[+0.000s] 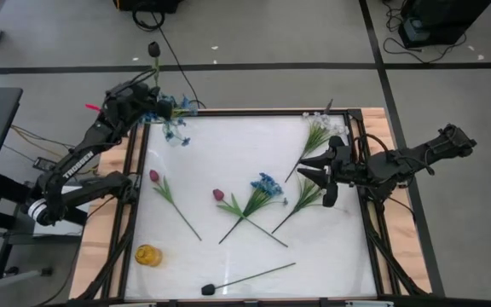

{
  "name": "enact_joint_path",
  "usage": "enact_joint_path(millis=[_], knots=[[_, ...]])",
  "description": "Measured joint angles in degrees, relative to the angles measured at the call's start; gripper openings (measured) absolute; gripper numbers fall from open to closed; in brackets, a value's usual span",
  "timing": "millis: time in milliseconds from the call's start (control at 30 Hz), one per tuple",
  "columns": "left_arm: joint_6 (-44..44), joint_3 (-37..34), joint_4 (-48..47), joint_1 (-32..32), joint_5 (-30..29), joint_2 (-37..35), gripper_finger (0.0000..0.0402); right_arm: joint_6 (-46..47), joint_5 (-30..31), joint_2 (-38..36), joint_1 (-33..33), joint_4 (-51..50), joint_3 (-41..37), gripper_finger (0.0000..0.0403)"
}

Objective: Sort flowers into vase by color
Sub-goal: Put the right black tulip into the transparent vase

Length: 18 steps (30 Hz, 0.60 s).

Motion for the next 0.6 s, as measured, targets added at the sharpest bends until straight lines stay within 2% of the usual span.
enact_joint_path(millis=[367, 600], knots=[[-1.2, 0.0, -3.3, 0.0, 1.0, 1.4, 0.0004, -0.4, -0.2, 0.0, -1.7, -0.2, 0.0, 0.0132], [-4.2, 0.0, -6.3, 0.0, 1.1, 2.9, 0.0050, -0.5, -1.5, 0.0, -2.6, -0.5, 0.0, 0.0132]])
